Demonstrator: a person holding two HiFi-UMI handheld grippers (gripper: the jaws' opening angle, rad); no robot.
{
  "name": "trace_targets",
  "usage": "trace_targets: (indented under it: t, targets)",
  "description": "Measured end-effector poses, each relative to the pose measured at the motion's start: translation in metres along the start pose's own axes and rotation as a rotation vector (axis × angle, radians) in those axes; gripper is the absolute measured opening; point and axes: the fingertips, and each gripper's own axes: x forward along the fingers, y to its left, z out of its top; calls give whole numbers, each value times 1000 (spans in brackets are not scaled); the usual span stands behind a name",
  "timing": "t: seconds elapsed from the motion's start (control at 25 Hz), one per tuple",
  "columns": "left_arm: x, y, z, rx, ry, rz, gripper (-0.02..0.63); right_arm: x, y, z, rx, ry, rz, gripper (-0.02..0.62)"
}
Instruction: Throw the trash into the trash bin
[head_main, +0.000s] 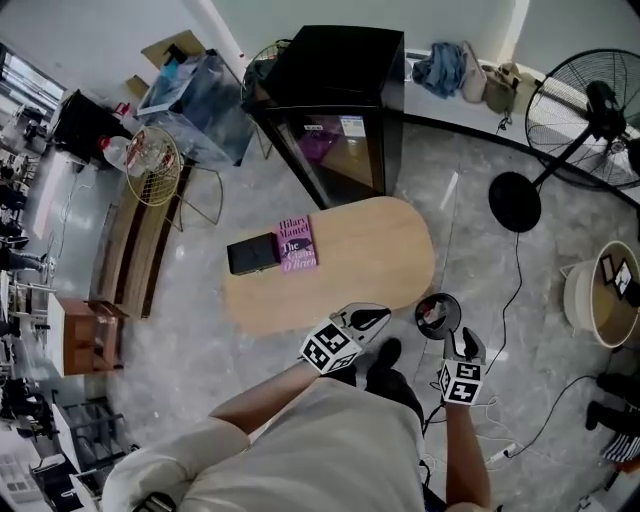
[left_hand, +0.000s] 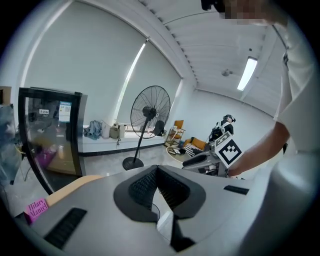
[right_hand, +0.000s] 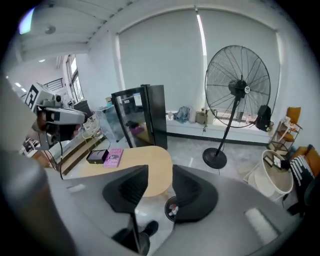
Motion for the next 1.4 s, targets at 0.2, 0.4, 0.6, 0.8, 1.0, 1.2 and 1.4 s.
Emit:
trace_targets:
  t: [0.2,0.4,0.6,0.8,1.0,1.2,1.4]
  targets:
    - [-39,-6,18,30,-4,-49,6,-44,22,34,34,-103,-65,149]
    - [-72,-11,36,67,-18,-102,6,-91,42,60,65,-193,-126,114]
    - [-104,-6,60,122,-77,-131,6,-126,65,75,80,-254,-178,71]
    - [-118,-3,75,151,-114,-158,6,-148,78,82,75,-309,-228,50]
    - [-128,-5,79,163,-120,-178,6,-168,93,88,63,-345,-245,34]
    - [-130,-15,82,168,-131,-189,6,-184,97,94,62,-387,-240,23]
    - [-128,-29,88,165,-152,-177,6,-197,90,96,65,-420,-208,11]
